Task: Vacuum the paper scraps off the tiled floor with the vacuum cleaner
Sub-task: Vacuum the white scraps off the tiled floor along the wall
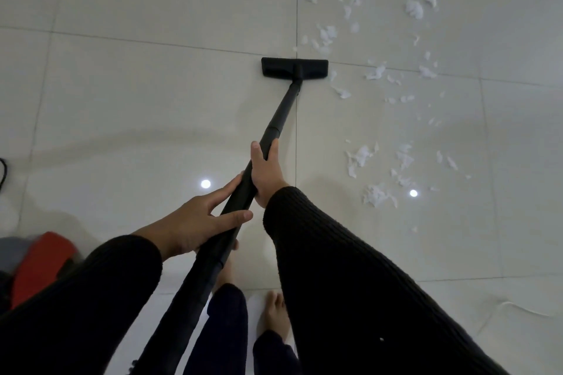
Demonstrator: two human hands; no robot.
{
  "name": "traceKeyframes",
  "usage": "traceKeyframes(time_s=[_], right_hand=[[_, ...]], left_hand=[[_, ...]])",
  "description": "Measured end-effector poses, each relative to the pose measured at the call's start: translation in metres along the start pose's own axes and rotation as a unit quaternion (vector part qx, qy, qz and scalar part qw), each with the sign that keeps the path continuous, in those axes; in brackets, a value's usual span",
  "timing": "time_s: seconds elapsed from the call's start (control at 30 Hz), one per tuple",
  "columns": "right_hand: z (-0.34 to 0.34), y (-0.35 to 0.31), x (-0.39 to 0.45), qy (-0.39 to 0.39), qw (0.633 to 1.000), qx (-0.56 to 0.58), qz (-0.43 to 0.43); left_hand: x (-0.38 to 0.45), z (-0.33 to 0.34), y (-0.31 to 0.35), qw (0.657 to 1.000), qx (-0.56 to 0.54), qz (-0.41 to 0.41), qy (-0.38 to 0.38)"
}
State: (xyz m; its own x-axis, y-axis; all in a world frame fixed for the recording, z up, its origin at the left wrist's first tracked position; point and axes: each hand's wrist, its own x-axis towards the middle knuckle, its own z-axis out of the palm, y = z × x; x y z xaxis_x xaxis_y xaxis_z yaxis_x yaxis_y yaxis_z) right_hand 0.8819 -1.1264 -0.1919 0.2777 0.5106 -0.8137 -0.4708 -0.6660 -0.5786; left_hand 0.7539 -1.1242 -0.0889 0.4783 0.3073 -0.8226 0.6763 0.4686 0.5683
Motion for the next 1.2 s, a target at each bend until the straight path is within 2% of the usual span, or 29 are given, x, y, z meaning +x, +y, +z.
traceKeyframes(time_s=[0.43, 1.2], right_hand=[[0.041, -0.077, 0.061, 0.020, 1.000, -0.003, -0.003], [0.037, -0.204, 0.169, 0.001, 1.000, -0.010, 0.001]], left_hand=[[0.046, -0.080, 0.059, 1.000, 0.006, -0.002, -0.022], [0.134, -0.134, 0.180, 1.000, -0.014, -0.016, 0.007]])
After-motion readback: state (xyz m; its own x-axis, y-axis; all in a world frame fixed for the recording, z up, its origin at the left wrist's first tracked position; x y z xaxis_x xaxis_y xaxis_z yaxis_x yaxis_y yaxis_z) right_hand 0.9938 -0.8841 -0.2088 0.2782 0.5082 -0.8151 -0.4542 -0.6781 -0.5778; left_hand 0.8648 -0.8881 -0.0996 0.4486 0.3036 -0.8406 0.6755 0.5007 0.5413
